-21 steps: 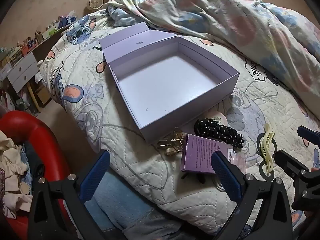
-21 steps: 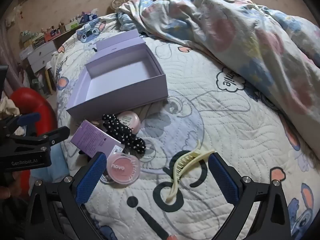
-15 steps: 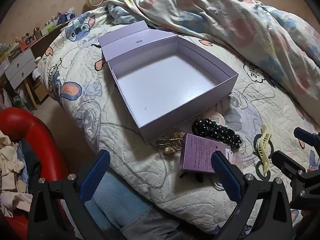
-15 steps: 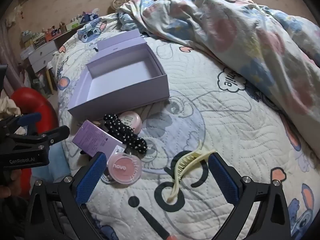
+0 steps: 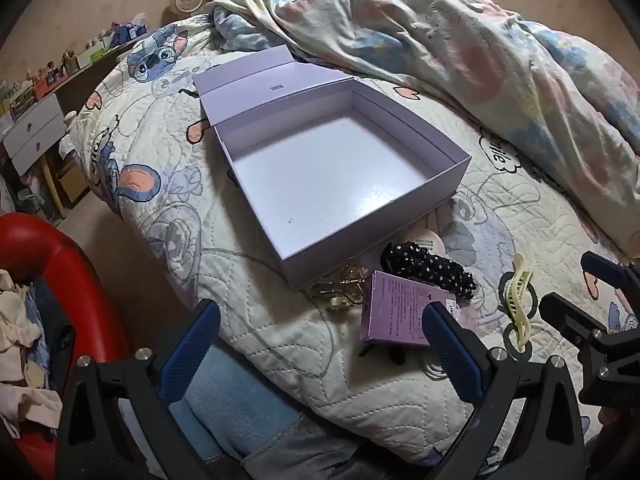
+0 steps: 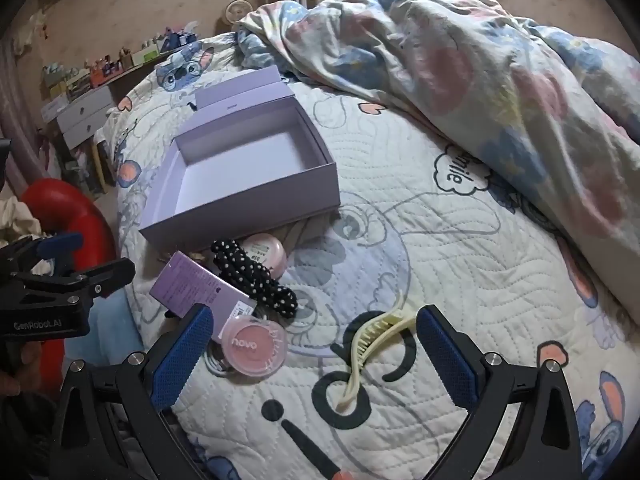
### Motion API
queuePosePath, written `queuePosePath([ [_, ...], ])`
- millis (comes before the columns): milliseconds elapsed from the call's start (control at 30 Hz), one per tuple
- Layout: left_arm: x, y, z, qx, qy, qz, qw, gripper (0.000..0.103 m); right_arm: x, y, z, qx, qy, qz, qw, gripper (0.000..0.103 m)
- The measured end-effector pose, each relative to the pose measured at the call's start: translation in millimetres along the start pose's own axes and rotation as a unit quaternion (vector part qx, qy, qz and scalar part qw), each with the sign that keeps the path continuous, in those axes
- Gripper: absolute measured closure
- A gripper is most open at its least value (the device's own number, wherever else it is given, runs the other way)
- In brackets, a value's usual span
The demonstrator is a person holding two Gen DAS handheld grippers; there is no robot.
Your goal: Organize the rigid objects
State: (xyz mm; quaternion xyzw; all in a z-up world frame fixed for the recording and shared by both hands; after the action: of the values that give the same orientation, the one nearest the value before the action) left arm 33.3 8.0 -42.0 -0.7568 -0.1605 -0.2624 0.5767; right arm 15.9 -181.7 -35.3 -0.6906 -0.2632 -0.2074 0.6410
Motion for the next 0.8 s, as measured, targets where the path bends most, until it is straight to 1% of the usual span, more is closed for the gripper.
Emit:
queuePosePath([
  [567, 0.0, -8.7, -2.7, -0.003, 0.009, -0.007, 0.9999, 0.0, 3.2, -4.1, 1.2, -0.002, -0.003, -0.004, 1.0, 0.0],
  [800, 0.7, -10.8, -2.8, 0.004, 0.007, -0.01, 0.9999, 0.0, 6.9, -6.8, -0.3, -0.004, -0.004, -0.005, 1.0, 0.0],
])
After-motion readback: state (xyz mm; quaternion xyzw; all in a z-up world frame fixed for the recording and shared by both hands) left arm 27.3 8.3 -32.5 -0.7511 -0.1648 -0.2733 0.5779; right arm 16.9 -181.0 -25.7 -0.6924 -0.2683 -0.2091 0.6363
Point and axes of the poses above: each gripper's, at about its wrist camera, not at the fingertips, and y roughly the way its jaws point, z to its left, x to its top, the point moved 6 cm from there along y, roughly the way its jaws point, and after that the axes turned 12 degrees about -x, right-handed, at the moved point
